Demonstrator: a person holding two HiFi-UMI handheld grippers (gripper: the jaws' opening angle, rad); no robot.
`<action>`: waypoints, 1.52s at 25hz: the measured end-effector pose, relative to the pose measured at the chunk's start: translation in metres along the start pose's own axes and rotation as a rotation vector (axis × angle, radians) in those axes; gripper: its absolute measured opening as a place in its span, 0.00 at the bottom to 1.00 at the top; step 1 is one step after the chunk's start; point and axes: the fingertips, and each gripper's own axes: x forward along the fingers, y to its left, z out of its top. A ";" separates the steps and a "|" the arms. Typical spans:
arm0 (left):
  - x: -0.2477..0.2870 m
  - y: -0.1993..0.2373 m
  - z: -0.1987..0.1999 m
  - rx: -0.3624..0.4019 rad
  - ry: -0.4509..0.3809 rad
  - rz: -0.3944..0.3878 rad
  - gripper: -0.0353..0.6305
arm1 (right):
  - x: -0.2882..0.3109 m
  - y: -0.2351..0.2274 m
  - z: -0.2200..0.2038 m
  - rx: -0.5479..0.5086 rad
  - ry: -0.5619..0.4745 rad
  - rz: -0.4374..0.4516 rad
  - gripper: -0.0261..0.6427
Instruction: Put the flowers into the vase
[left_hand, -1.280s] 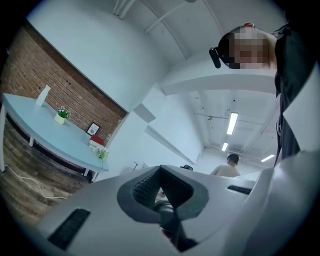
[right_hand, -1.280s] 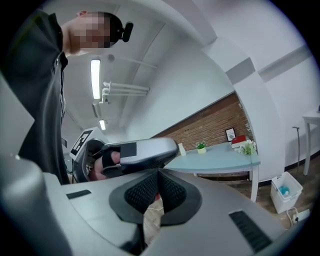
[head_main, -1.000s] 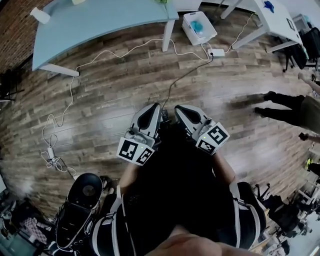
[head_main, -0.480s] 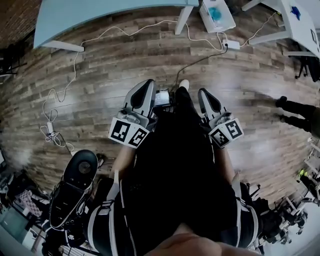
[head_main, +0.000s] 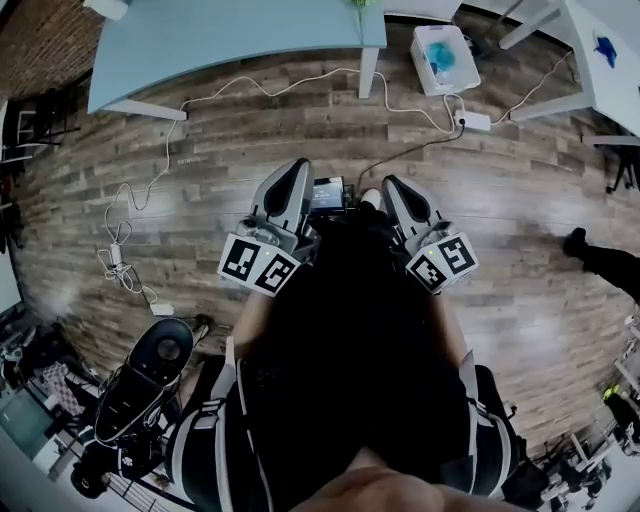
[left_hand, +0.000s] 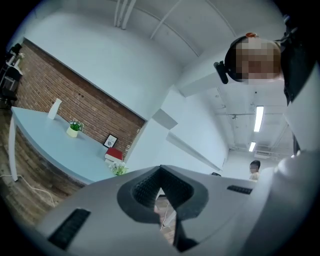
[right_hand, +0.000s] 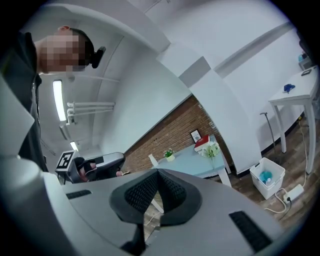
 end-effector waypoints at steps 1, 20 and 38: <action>0.007 -0.004 0.000 0.002 0.001 0.001 0.08 | -0.001 -0.007 0.004 0.007 -0.003 0.009 0.06; 0.107 0.094 0.018 -0.055 0.039 0.041 0.08 | 0.104 -0.088 0.031 0.019 0.078 -0.077 0.06; 0.190 0.215 0.071 -0.151 0.081 -0.115 0.08 | 0.251 -0.120 0.071 0.004 0.119 -0.222 0.06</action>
